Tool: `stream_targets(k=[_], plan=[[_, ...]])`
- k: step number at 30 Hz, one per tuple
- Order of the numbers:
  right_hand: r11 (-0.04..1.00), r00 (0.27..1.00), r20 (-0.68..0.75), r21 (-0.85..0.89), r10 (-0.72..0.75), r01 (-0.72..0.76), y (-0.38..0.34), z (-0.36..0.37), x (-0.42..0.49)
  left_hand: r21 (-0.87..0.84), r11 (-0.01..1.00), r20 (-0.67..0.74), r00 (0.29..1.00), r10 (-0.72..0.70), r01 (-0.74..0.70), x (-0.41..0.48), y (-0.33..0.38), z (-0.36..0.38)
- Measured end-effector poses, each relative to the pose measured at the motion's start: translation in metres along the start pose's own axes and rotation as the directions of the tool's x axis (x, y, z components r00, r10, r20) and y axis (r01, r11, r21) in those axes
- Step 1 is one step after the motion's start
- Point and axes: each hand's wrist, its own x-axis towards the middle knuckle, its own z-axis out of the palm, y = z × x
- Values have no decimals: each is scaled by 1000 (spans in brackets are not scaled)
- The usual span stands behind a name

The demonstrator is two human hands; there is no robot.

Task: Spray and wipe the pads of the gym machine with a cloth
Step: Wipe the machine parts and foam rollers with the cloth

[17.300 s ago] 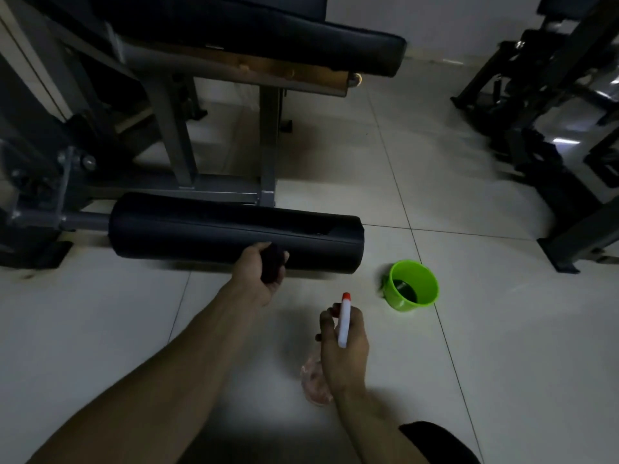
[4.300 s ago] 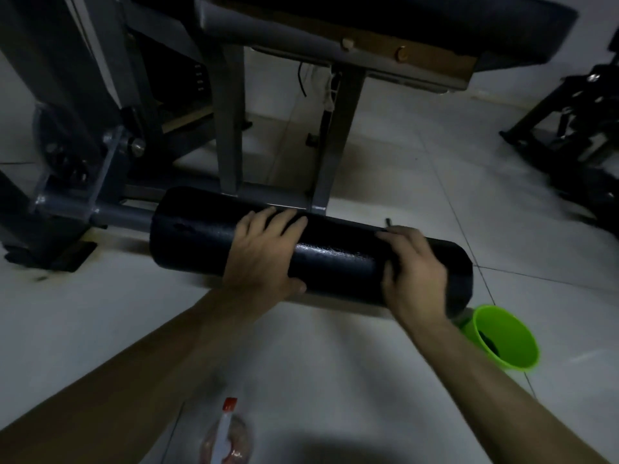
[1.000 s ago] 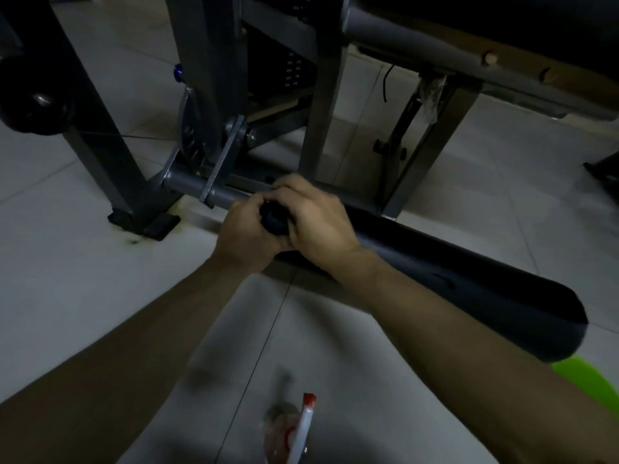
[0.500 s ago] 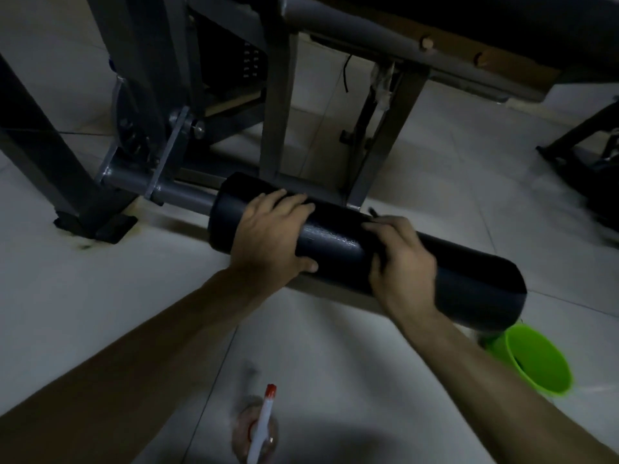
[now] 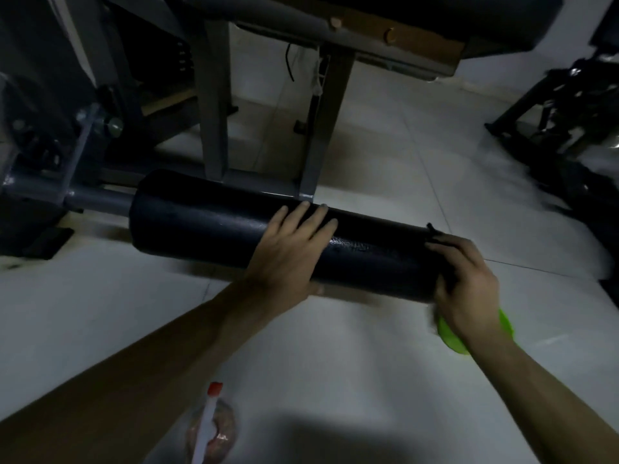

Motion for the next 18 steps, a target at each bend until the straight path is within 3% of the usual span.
stream_targets(k=[3, 5, 9, 12, 14, 18], plan=[[994, 991, -82, 22, 105, -104, -5, 12, 1, 41, 999, -11, 1000, -27, 28, 10, 10, 7], [993, 990, -102, 64, 101, -94, -39, 33, 12, 45, 998, -57, 998, -41, 43, 14, 9, 12], [975, 989, -2, 168, -150, 149, -92, 60, 32, 34, 999, -135, 990, -35, 40, 19, 3, 16], [948, 955, 52, 146, -292, 282, -65, 42, 32, 27, 999, -123, 992, -39, 42, 19, 1, 14], [974, 977, 16, 87, -213, 211, -24, 23, 21, 8, 999, -93, 994, -51, 52, 18, -1, 12], [996, 996, -24, 24, 83, -82, 14, -11, 2, -46, 998, 13, 999, -46, 46, 19, -1, 3]])
